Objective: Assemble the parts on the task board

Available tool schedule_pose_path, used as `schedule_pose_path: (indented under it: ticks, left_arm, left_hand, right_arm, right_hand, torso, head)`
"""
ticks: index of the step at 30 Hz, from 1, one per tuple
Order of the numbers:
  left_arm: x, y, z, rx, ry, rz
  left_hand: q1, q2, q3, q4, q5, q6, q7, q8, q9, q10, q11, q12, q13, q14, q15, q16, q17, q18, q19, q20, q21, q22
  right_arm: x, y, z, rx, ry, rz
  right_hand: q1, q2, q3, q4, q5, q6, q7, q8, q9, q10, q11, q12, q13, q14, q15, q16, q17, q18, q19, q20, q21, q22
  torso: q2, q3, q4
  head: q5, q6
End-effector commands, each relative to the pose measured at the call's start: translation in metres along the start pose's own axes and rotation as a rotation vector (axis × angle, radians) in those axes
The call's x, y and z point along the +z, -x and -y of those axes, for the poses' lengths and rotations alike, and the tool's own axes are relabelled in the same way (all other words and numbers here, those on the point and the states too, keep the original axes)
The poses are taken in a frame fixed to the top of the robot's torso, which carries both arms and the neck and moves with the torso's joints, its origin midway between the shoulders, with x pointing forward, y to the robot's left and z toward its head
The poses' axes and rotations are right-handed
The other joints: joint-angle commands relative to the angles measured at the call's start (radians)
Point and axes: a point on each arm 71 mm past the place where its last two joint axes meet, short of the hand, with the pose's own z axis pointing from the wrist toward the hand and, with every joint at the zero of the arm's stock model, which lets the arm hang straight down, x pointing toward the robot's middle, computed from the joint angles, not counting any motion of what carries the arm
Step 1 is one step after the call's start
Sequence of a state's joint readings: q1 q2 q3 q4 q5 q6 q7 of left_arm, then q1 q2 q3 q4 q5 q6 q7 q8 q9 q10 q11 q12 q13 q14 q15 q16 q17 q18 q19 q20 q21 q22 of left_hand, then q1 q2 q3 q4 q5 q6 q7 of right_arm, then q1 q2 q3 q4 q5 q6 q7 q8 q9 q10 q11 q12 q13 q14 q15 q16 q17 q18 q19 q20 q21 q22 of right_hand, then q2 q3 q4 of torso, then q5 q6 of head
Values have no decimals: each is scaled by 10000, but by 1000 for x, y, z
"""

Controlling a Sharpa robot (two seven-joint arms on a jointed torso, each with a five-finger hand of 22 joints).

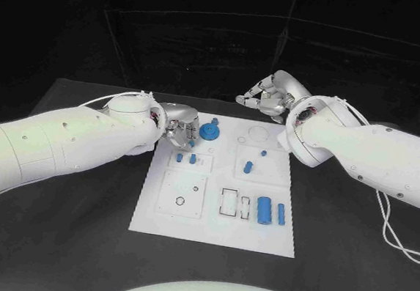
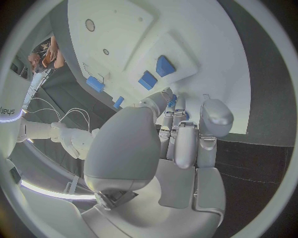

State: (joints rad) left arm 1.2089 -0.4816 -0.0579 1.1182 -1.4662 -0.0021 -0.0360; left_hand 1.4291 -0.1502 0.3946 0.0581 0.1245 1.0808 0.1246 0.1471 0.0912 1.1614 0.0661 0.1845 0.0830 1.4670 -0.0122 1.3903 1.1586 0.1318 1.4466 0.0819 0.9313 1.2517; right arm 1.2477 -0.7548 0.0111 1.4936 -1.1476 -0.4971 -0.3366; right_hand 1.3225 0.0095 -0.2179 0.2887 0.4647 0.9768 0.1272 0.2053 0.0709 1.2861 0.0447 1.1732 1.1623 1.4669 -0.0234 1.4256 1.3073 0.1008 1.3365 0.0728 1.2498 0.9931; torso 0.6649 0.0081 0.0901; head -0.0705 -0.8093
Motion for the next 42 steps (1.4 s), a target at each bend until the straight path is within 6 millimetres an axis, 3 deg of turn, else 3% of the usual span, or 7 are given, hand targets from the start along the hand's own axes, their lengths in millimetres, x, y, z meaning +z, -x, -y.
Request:
schedule_pose_path:
  ticks: [1, 8, 20, 27, 34, 39, 42]
  left_arm:
    - [0, -3, 1, -55, 21, -294]
    - [0, -3, 0, -58, 45, -280]
    - [-2, -2, -4, -87, 160, -7]
    - [-8, 3, -11, -417, 363, 372]
    - [-19, 15, -20, -897, 399, 982]
    - [-36, 27, -27, -2144, 9, 1837]
    - [-49, 34, -34, -3638, -287, 2575]
  left_hand:
    - [-92, -26, -30, 50, -39, 15, 10, -68, -12, -31, 20, -55, 9, 100, -28, -40, -19, -183, 0, 7, -44, 0]
    - [-116, -62, -56, 48, -39, -38, 12, -112, -25, -55, 25, -93, 10, 94, -23, -45, -38, -185, -3, 10, -34, 10]
    - [-257, -274, -257, 72, -34, -1249, 92, -844, -268, -626, 223, -545, -62, 43, 128, -101, -236, -157, -84, 126, -288, -77]
    - [-253, -291, -464, 57, -32, -1514, 238, -843, -262, -899, 291, -669, -66, 3, 179, -168, -392, -112, -136, 181, -554, -210]
    - [-252, -271, -522, 62, -29, -1531, 261, -822, -252, -945, 301, -680, -60, -4, 189, -187, -435, -99, -145, 192, -626, -248]
    - [-164, -141, -511, 52, -11, -1177, 343, -631, -183, -690, 293, -504, 20, -13, 186, -208, -483, -79, -167, 205, -744, -310]
    - [-170, -133, -509, 78, -10, -1007, 374, -551, -177, -681, 331, -465, 30, -417, 226, -781, -1546, 127, -582, 237, -2088, -969]
  right_arm:
    - [0, 1, -2, -4, 96, -1]
    - [0, 1, -2, -5, 90, 3]
    - [1, 2, 2, -45, -37, -21]
    - [3, 6, 10, -100, -312, 15]
    - [2, 9, 19, -382, -136, -478]
    - [-1, 13, 27, -1013, 352, -1056]
    - [-5, 15, 31, -1615, 747, -1221]
  right_hand:
    - [44, 54, -44, -33, 40, -1, -11, 48, -16, -36, -20, -28, -8, 601, -92, -37, 570, 85, -33, 4, -39, -12]
    - [44, 54, -44, -33, 40, -1, -11, 48, -16, -36, -20, -28, -8, 601, -92, -37, 570, 85, -33, 4, -39, -12]
    - [49, 67, -55, -25, 47, -5, -10, 50, -17, -101, -19, -113, -96, 593, -91, -61, 539, 98, -64, 4, -81, -82]
    - [413, 164, -124, -69, 11, -250, 77, 4, -25, -2423, 54, -3841, -3581, 233, -38, -1211, -755, 403, -848, 46, -1341, -1883]
    - [1811, 199, 70, -226, -858, -142, 193, -66, -30, -2742, 184, -6306, -5721, 231, 28, -1691, -1177, 393, -679, 101, -1500, -1986]
    - [2680, 228, 330, -402, -1550, 176, 125, -105, -26, -2663, 178, -7460, -6842, 287, 31, -1670, -1115, 362, -537, 92, -1390, -1800]
    - [2980, 172, 428, -405, -1755, 390, 39, -183, -33, -2422, 128, -7931, -7425, 322, -2, -1622, -1038, 328, -442, 74, -1275, -1623]
  torso:
    - [2, 0, 8]
    - [-3, 0, 2]
    - [-8, -11, 8]
    - [-17, -21, 29]
    - [-17, -31, 17]
    - [-29, -43, 13]
    - [-34, -21, -3]
  head:
    - [-3, -3]
    - [2, 0]
    - [-6, 18]
    - [-4, 57]
    - [-37, 140]
    - [-90, 214]
    - [-165, 259]
